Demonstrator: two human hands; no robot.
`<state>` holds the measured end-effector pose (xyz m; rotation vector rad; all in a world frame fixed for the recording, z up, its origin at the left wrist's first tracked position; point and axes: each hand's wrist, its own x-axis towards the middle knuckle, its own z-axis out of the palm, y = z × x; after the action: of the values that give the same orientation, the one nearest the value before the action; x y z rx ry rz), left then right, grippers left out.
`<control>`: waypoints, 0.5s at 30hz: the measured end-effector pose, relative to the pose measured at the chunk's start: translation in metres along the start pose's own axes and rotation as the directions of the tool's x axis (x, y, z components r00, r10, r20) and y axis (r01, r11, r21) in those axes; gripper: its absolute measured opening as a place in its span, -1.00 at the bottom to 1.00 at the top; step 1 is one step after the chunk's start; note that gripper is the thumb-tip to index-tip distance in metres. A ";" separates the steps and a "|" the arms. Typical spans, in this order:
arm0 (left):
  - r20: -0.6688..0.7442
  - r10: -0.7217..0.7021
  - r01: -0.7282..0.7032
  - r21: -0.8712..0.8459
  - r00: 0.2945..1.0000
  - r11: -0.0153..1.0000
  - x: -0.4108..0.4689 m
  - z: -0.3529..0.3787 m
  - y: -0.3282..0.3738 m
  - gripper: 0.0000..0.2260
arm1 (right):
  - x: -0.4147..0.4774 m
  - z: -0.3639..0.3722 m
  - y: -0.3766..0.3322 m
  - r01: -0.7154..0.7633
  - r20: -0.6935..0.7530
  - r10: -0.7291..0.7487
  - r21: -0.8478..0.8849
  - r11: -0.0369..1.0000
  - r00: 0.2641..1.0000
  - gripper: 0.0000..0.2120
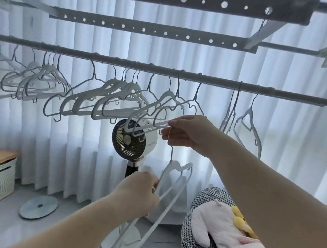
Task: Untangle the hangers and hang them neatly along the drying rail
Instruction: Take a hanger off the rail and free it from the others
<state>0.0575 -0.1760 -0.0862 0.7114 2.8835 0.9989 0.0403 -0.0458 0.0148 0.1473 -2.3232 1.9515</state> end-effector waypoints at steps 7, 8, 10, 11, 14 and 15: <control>-0.043 -0.024 0.028 0.099 0.999 0.995 0.033 -0.007 0.012 -0.84 | 0.028 -0.040 0.018 -0.004 -0.239 -0.110 -0.430 0.903 0.965 -0.82; -0.041 -0.036 0.039 0.091 0.999 0.995 0.040 -0.008 0.015 -0.83 | 0.033 -0.048 0.021 -0.015 -0.254 -0.146 -0.540 0.842 0.956 -0.78; -0.049 -0.041 0.046 0.103 0.998 0.994 0.056 -0.010 0.022 -0.83 | 0.042 -0.063 0.026 -0.033 -0.248 -0.199 -0.699 0.714 0.948 -0.75; -0.062 -0.035 0.043 0.124 0.997 0.991 0.064 -0.012 0.027 -0.84 | 0.047 -0.070 0.026 -0.045 -0.238 -0.212 -0.759 0.650 0.948 -0.74; -0.131 -0.005 0.033 0.209 0.991 0.977 0.093 -0.019 0.045 -0.85 | 0.064 -0.093 0.025 -0.047 -0.193 -0.234 -0.857 0.512 0.953 -0.73; -0.146 0.003 0.030 0.225 0.989 0.974 0.103 -0.021 0.051 -0.87 | 0.070 -0.101 0.024 -0.042 -0.184 -0.241 -0.867 0.497 0.953 -0.73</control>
<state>-0.0172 -0.1093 -0.0255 0.6526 3.1610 0.7564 -0.0302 0.0570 0.0185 -0.0864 -2.6660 0.4737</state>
